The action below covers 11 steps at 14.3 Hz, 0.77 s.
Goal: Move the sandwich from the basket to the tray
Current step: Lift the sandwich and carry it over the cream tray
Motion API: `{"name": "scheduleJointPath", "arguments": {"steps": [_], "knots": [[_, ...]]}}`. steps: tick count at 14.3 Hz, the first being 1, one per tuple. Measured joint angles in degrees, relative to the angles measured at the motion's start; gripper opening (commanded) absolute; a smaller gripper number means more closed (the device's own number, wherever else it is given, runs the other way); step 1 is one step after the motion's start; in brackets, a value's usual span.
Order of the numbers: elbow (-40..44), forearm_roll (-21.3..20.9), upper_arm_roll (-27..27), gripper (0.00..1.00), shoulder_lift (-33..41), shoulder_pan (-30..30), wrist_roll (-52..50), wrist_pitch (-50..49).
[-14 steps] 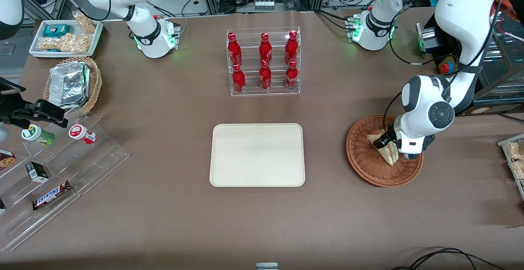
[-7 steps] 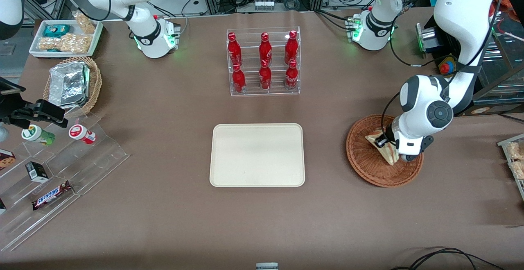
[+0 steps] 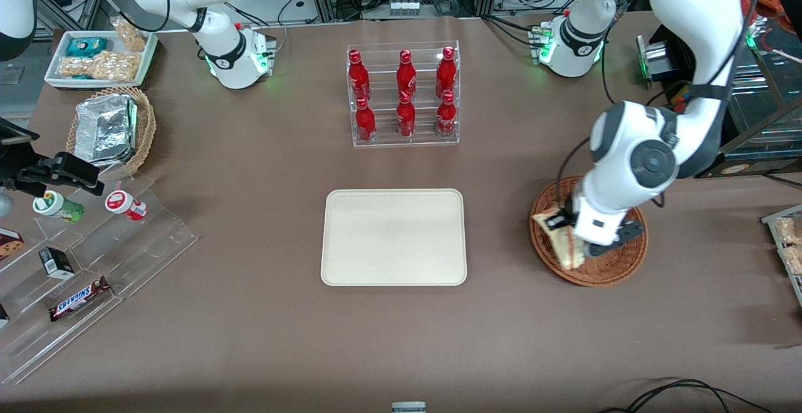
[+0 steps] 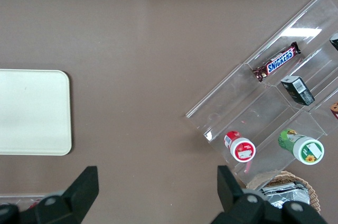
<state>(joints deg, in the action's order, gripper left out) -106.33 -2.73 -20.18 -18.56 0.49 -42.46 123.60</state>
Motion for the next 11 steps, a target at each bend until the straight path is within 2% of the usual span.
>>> {"name": "scheduleJointPath", "arguments": {"steps": [4, 8, 11], "knots": [[3.7, -5.5, -0.3, 0.03, -3.4, -11.6, -0.8, -0.2], [14.3, -8.5, -0.1, 0.03, -14.0, -23.5, -7.8, 0.0], [23.7, -14.2, 0.2, 0.08, -23.2, -29.0, -13.3, 0.1]]}}
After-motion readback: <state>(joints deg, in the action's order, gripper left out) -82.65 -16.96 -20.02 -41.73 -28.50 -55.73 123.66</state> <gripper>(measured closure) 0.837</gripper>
